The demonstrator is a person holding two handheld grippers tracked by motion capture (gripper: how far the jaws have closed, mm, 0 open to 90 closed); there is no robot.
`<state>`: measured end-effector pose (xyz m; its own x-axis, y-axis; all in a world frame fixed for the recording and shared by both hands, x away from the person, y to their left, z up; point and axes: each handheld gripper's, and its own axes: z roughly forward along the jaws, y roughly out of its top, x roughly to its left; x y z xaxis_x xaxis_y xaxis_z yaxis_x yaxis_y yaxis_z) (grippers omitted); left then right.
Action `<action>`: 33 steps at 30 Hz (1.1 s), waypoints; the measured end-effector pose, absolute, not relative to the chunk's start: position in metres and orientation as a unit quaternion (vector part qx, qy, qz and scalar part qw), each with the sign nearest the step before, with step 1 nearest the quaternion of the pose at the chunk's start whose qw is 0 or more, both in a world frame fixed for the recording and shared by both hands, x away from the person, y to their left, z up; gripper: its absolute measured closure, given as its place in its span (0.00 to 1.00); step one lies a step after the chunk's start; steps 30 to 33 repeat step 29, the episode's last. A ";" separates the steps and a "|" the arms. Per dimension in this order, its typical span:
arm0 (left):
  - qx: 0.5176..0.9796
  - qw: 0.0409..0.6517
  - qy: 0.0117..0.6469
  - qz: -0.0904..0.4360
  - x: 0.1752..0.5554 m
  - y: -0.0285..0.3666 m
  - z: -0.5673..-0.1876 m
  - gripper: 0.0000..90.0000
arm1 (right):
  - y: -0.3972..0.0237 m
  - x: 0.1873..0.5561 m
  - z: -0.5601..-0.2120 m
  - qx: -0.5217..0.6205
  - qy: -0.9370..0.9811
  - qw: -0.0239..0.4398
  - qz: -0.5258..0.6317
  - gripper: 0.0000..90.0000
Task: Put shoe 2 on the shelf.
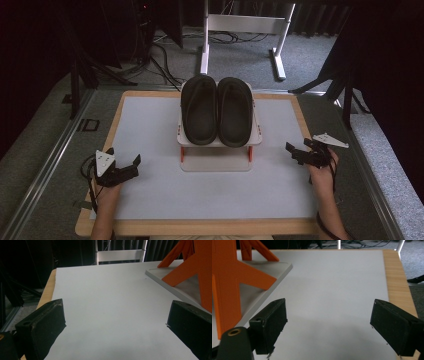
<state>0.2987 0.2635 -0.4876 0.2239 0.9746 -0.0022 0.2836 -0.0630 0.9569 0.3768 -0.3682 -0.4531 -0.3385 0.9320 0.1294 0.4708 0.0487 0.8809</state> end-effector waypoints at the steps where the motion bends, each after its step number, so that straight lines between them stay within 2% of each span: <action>1: 0.628 0.467 0.501 0.370 0.299 0.263 -0.488 0.01 | -0.368 0.377 -0.453 0.517 0.679 0.252 0.457 0.14; 6: 0.627 0.467 0.502 0.370 0.299 0.264 -0.488 0.01 | -0.371 0.370 -0.460 0.519 0.674 0.274 0.449 0.14; 17: 0.627 0.468 0.501 0.370 0.299 0.264 -0.488 0.01 | -0.378 0.371 -0.476 0.549 0.658 0.281 0.432 0.15; 33: 0.628 0.468 0.498 0.372 0.298 0.263 -0.488 0.01 | -0.377 0.370 -0.476 0.547 0.656 0.293 0.430 0.15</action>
